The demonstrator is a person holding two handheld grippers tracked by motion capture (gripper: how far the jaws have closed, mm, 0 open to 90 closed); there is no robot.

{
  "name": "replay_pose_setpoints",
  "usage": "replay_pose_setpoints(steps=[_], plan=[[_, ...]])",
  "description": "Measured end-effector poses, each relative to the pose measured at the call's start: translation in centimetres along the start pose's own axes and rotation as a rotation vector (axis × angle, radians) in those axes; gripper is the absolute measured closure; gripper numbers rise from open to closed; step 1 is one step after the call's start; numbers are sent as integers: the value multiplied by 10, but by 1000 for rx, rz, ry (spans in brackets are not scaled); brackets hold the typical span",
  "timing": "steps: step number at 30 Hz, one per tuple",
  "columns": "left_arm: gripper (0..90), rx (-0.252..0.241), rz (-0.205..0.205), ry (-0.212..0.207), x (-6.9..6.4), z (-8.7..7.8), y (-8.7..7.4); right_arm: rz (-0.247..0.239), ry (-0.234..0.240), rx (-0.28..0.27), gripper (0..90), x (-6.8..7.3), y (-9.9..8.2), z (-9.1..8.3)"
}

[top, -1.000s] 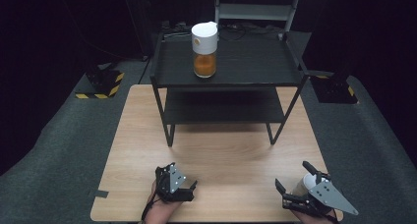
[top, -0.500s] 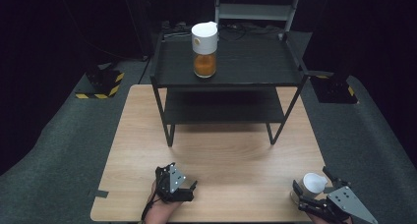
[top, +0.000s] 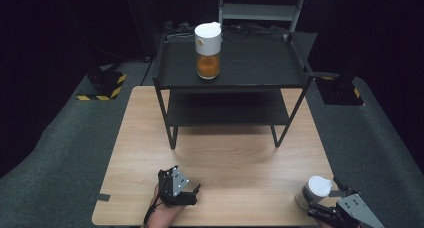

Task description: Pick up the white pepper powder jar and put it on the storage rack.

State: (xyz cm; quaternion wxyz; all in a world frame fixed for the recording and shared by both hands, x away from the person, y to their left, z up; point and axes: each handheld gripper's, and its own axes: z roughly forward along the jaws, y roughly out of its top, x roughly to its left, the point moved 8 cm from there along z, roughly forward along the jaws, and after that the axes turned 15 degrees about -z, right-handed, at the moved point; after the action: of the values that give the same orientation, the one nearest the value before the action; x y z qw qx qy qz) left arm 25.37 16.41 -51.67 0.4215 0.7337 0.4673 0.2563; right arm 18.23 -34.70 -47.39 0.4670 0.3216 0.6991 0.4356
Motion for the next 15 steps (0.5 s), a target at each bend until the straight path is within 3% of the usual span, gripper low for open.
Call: replay_pose_setpoints(steps=[15], plan=[[7,4,9,1,-1,0,0,86,21,73,38,1,-27,5]])
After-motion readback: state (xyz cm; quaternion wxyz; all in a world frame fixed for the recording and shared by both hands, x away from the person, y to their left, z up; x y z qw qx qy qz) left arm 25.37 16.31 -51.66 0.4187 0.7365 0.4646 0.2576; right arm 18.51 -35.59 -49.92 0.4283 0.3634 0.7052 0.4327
